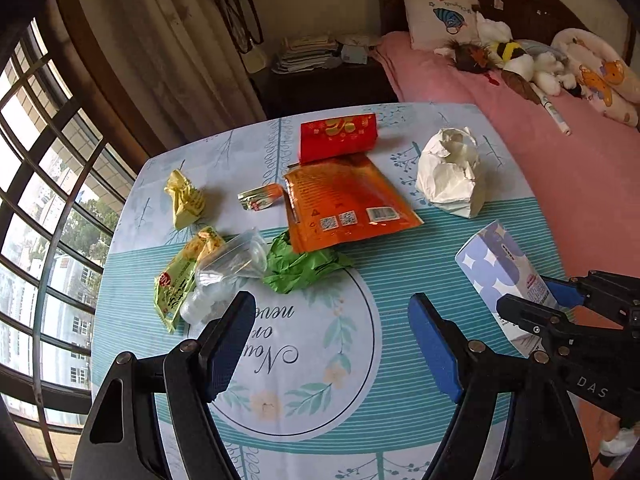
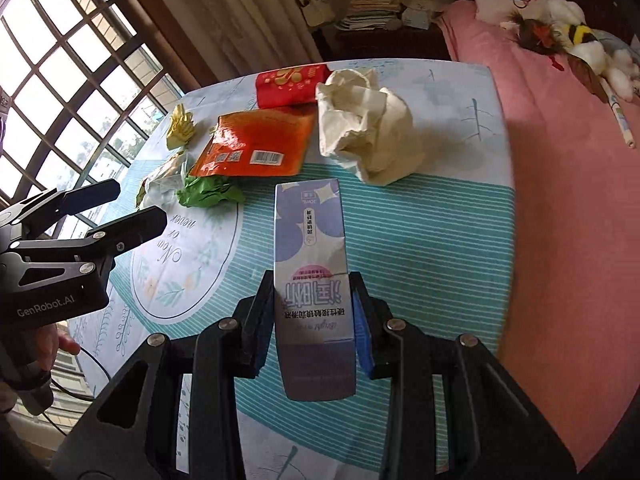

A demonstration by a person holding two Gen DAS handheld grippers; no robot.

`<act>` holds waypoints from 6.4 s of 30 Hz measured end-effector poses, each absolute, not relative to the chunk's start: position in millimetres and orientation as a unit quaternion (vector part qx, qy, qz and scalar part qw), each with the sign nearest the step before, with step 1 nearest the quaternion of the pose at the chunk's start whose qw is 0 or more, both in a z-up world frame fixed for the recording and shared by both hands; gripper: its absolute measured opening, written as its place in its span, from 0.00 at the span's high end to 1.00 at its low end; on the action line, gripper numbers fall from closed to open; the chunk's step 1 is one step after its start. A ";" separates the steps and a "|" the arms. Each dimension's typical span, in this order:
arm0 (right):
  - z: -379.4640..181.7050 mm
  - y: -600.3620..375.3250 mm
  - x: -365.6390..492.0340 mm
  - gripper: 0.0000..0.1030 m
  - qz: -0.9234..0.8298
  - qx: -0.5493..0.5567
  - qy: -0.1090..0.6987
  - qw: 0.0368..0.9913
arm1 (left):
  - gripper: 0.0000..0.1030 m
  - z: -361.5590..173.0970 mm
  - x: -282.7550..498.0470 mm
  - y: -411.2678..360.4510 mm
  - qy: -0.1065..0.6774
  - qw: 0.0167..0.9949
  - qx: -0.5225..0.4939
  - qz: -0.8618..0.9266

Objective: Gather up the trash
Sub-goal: 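Grasp the crumpled beige paper with the left tool while the right tool holds the carton, then carry the paper and carton down over the trash bin with both tools, then open both tools to drop the paper and carton into the bin, then raise both tools back toward the remaining table items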

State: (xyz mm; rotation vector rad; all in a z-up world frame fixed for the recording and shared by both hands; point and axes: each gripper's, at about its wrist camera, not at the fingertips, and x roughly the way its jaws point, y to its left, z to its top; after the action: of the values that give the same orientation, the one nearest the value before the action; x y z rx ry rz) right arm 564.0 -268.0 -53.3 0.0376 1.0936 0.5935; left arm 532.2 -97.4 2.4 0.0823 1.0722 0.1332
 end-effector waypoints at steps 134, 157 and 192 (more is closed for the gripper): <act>-434.0 -185.8 31.2 0.41 0.079 0.160 0.677 0.714 | 0.14 -364.2 33.3 17.9 0.632 0.774 0.033 -0.035; -102.2 -206.6 16.0 0.41 0.118 0.113 0.614 0.773 | 0.14 -31.2 11.9 10.4 0.540 0.842 0.001 -0.017; 68.6 -151.8 153.9 0.41 0.205 0.081 0.483 0.847 | 0.20 126.3 102.7 116.5 0.464 0.882 -0.043 0.065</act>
State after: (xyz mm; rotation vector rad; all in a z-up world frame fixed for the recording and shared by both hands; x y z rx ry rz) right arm 153.9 -151.8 68.6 0.1697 1.0178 0.4331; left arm 102.7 116.5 126.3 -0.0903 0.9658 0.1349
